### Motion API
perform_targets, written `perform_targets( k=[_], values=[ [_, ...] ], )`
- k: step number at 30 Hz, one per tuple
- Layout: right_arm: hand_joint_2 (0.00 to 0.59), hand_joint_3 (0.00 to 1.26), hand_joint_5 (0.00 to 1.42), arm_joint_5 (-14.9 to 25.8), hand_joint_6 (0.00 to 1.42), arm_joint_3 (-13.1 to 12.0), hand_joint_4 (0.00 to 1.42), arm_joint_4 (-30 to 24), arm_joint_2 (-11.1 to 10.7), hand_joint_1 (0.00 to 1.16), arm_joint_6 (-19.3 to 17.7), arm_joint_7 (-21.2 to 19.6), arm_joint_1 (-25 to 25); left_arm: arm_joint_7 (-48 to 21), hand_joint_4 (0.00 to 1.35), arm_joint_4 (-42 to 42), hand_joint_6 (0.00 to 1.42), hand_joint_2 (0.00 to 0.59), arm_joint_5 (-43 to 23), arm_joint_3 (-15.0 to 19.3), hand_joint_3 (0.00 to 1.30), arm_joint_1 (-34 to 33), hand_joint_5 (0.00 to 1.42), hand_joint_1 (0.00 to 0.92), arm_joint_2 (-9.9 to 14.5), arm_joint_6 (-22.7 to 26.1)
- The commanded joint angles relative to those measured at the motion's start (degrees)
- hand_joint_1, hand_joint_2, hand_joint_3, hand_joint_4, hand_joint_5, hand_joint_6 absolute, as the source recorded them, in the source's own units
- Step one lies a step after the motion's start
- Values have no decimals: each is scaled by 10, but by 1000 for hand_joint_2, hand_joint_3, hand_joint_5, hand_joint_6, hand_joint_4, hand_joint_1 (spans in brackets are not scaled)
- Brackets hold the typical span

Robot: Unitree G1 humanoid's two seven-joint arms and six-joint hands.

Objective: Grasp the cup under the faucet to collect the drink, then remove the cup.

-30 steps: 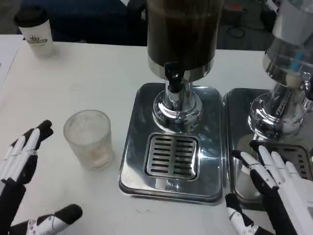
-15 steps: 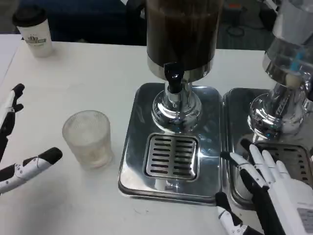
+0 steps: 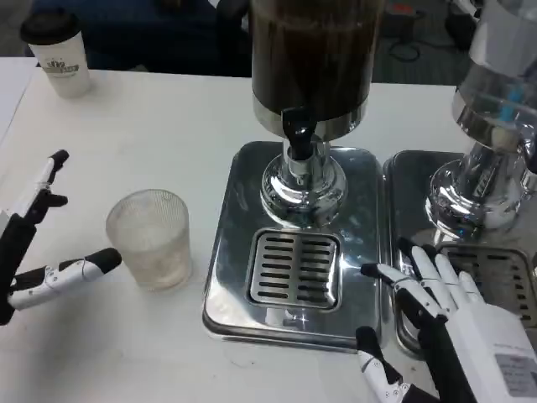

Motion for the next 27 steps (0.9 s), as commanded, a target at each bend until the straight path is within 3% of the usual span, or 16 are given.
perform_targets(
  k=[1,15,27],
  values=[
    [489,257,3,-15,1,12,43,2,2,452,2,-21,4,16,12,54,233,0,25,-38,0,-46,235,136,22,-14],
    [489,282,25,-25,29,40,64,4,1,453,4,-51,13,77,21,127,239,0,79,-133,0,-117,242,135,38,24],
    [489,282,36,-24,32,50,70,7,0,453,9,-56,12,83,22,155,243,0,82,-178,0,-156,245,127,19,38]
  ],
)
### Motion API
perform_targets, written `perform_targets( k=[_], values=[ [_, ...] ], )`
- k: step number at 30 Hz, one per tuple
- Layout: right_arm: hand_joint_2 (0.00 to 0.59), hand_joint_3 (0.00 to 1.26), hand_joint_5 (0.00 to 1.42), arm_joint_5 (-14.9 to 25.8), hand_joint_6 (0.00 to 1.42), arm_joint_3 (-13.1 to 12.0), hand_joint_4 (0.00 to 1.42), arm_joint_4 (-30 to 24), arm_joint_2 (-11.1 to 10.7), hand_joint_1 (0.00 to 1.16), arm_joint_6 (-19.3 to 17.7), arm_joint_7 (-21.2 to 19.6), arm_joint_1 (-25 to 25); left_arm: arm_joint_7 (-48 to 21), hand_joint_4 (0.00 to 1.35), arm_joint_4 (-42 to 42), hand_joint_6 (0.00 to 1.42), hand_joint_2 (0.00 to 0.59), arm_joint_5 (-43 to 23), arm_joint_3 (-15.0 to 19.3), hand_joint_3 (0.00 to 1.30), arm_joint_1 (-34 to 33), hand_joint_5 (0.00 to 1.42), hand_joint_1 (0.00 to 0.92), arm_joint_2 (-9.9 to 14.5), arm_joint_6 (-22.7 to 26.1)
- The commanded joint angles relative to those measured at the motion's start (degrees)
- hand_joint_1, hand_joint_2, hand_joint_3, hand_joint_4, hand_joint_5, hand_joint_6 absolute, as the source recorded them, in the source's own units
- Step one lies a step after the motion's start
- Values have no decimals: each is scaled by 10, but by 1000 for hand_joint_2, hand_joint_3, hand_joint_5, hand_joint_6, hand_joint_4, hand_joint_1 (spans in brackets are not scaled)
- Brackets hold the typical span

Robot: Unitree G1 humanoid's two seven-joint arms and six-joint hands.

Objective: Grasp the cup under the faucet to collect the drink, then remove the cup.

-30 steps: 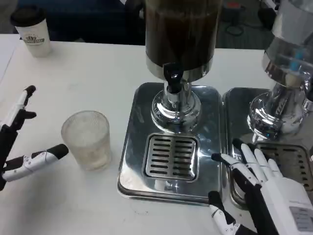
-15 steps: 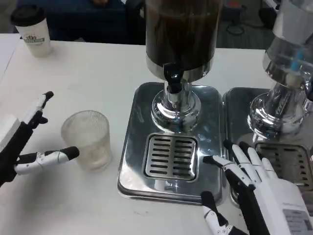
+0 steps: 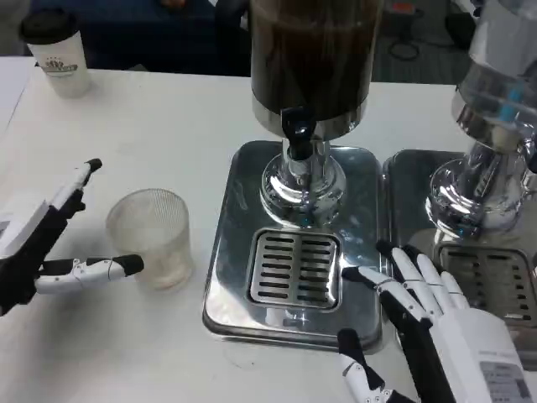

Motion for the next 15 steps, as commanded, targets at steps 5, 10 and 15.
perform_targets(
  k=[5,10,15],
  values=[
    [489,282,44,-1,32,2,73,-2,0,453,9,-4,4,6,22,18,245,0,1,-23,0,-26,244,120,-30,7],
    [489,282,59,3,33,3,75,-5,1,453,13,0,6,-3,21,25,247,0,-3,-25,0,-32,243,117,-44,11],
    [489,282,71,5,33,2,85,-10,0,453,15,2,9,-20,23,31,248,0,-11,-23,0,-37,249,116,-57,16]
  ],
)
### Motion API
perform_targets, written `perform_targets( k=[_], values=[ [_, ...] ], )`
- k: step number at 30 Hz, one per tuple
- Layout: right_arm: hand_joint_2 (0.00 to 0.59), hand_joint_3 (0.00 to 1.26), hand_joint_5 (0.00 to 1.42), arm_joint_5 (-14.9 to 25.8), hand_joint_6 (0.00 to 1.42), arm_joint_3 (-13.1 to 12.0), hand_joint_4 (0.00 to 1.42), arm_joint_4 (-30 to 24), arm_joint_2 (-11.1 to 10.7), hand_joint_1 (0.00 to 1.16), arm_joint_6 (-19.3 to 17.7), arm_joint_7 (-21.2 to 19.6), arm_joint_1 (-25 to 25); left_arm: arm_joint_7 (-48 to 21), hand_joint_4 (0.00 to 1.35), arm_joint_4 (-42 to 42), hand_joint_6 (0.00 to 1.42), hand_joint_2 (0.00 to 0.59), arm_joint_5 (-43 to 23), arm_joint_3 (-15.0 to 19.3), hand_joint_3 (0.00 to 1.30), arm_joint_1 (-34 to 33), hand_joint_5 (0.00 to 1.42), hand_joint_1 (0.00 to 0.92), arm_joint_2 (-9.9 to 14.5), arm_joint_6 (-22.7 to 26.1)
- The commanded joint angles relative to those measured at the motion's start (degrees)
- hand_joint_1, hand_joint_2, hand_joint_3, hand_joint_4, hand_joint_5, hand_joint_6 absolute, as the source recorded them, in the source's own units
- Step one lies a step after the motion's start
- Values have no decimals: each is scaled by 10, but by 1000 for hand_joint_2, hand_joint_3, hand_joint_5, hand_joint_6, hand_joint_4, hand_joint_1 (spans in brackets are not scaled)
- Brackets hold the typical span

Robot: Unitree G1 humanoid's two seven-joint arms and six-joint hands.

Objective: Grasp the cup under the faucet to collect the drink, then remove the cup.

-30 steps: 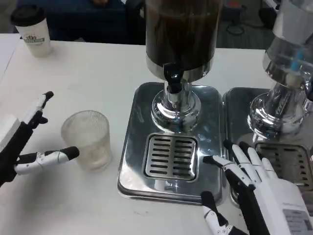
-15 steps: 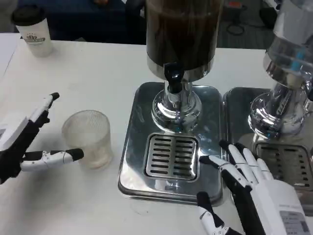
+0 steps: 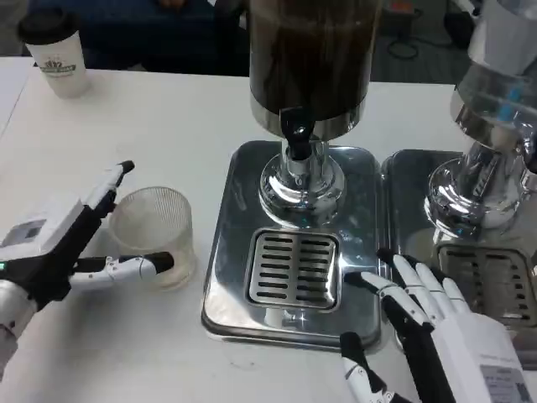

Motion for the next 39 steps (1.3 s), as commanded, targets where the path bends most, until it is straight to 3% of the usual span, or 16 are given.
perform_targets(
  k=[1,25,28,29,31,33,34,39],
  values=[
    [489,282,72,2,33,0,86,-15,0,453,6,2,5,-24,24,10,249,0,-14,0,0,-12,249,116,-13,9],
    [496,294,133,22,33,-20,150,-30,-6,458,12,10,23,-18,68,16,270,6,-47,7,0,-3,282,110,-72,38],
    [497,294,133,23,33,-21,151,-33,-7,460,11,11,25,-13,141,16,370,49,-48,7,36,2,365,181,-78,42],
    [497,300,133,23,33,-22,160,-35,-7,461,10,13,24,-10,181,15,480,61,-49,7,60,3,424,215,-80,44],
    [498,302,134,23,33,-22,165,-38,-8,462,9,15,24,-4,209,15,557,68,-49,6,78,6,470,260,-82,45],
    [490,311,136,26,33,-22,175,-41,-9,471,8,19,23,7,309,12,846,96,-49,5,154,11,613,317,-84,44],
    [489,315,136,28,41,-23,184,-42,-10,475,8,21,22,14,349,11,926,107,-49,5,181,13,663,358,-83,43],
    [493,317,136,32,45,-25,187,-44,-13,484,6,28,19,39,511,8,1171,124,-49,3,352,20,853,425,-83,37]
  ],
)
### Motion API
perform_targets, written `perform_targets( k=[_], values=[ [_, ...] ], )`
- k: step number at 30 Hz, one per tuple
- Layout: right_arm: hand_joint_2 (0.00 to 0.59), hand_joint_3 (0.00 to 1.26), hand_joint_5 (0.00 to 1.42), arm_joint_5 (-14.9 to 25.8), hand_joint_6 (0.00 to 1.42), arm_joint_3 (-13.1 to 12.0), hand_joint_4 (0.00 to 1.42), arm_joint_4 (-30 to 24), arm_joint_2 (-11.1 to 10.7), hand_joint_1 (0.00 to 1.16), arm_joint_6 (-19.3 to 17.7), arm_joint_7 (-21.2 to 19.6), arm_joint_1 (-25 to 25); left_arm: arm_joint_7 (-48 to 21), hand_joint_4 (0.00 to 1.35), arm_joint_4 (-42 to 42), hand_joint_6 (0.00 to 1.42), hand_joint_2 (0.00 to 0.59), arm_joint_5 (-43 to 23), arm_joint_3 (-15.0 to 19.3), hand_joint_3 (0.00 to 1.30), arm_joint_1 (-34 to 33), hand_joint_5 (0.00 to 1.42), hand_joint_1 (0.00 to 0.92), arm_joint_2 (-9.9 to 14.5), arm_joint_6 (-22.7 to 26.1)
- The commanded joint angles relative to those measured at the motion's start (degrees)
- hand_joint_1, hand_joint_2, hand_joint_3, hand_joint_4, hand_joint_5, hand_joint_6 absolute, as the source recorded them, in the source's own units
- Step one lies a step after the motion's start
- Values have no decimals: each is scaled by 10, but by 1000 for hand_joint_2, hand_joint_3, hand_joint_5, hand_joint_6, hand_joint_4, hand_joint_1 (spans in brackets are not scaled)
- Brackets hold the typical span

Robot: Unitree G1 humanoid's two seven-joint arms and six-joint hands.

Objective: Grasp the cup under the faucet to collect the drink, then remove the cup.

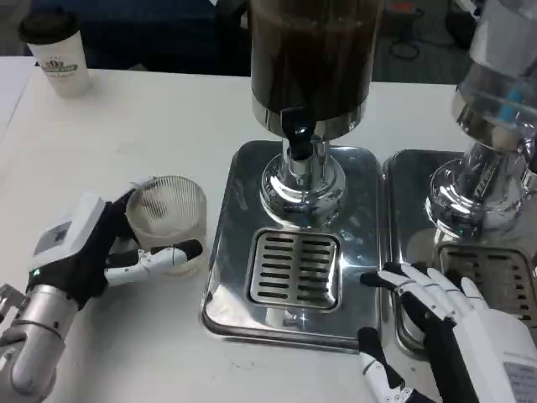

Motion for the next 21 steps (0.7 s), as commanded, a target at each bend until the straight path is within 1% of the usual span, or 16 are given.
perform_targets(
  k=[1,3,5,8,13,16,21],
  values=[
    [494,317,138,8,45,-5,187,-7,-7,485,-3,9,-3,21,575,0,1219,109,5,-5,432,21,904,436,-4,0],
    [494,317,141,11,46,-6,187,-7,-9,488,-3,11,-5,47,688,-4,1306,80,8,-4,531,26,988,470,-4,-3],
    [495,317,143,14,46,-7,187,-7,-10,490,-4,13,-7,70,726,-7,1336,66,10,-2,575,30,1017,478,-4,-7],
    [495,317,145,18,47,-6,187,-4,-11,493,-5,14,-10,92,825,-10,1420,31,10,1,658,34,1096,484,-4,-10],
    [496,317,147,23,47,-5,187,-1,-12,497,-5,13,-14,126,883,-15,1424,14,5,9,715,38,1139,477,-2,-19],
    [496,317,147,26,47,-4,187,1,-12,499,-6,11,-16,137,935,-17,1424,4,2,13,759,38,1180,456,-2,-24],
    [496,317,137,26,48,0,197,5,-10,503,-7,7,-19,152,954,-32,1424,1,-5,27,781,40,1196,455,6,-52]
  ],
)
